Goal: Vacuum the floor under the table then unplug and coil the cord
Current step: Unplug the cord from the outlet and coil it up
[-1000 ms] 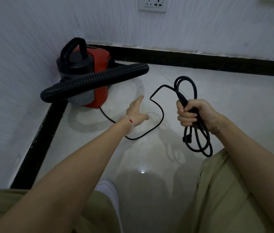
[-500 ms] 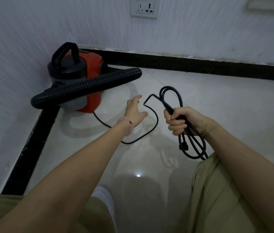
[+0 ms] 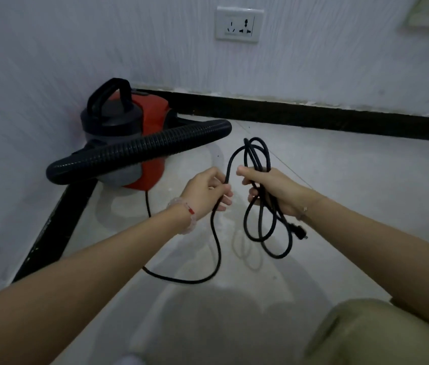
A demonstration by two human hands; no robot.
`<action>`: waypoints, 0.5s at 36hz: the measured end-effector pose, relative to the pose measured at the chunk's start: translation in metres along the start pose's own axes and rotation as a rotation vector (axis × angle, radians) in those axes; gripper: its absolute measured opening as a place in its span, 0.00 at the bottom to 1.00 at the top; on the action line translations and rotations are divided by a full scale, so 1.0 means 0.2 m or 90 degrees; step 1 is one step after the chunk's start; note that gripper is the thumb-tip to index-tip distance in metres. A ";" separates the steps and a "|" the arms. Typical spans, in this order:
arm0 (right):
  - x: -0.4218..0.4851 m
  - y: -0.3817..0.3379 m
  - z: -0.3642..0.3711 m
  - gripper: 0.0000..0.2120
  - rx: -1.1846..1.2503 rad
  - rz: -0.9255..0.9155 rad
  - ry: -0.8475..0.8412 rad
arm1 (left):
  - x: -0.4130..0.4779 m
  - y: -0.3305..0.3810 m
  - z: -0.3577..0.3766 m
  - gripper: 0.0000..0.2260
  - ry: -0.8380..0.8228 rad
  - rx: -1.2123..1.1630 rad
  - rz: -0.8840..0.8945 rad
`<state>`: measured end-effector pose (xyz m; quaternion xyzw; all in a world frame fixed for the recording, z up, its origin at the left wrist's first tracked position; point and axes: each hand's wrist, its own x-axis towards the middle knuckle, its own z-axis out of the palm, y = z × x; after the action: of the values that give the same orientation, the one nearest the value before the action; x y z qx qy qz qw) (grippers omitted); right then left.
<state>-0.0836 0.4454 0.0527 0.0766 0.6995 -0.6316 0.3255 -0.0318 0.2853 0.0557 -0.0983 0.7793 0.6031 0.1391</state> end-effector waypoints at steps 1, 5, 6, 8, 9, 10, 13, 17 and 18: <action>0.00 0.02 0.02 0.17 0.051 0.000 -0.008 | 0.00 0.00 0.02 0.02 -0.004 0.001 0.006; 0.02 0.13 0.09 0.05 0.147 -0.047 -0.029 | 0.02 -0.03 0.09 0.08 -0.045 -0.004 0.030; 0.03 0.15 0.09 0.05 0.154 -0.056 -0.016 | 0.02 -0.04 0.10 0.09 -0.061 -0.009 0.033; 0.04 0.21 0.06 0.08 0.179 -0.061 0.020 | 0.02 -0.06 0.12 0.10 -0.101 -0.031 0.031; 0.05 0.23 0.04 0.10 0.194 -0.058 0.044 | 0.01 -0.08 0.13 0.11 -0.119 -0.038 0.034; 0.06 0.26 0.02 0.11 0.211 -0.056 0.067 | -0.01 -0.11 0.13 0.12 -0.129 -0.037 0.042; 0.06 0.32 -0.04 0.11 0.285 -0.067 0.089 | -0.06 -0.25 0.13 0.11 -0.121 -0.013 0.078; 0.03 0.37 -0.09 0.14 0.403 -0.072 0.094 | -0.12 -0.52 0.14 0.08 0.012 -0.027 0.036; 0.01 0.38 -0.10 0.15 0.419 -0.062 0.099 | -0.14 -0.59 0.15 0.08 0.037 -0.025 0.020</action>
<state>-0.0537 0.4787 -0.0117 0.1915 0.4837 -0.8306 0.1985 0.0356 0.2835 -0.0497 -0.1065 0.7723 0.6174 0.1050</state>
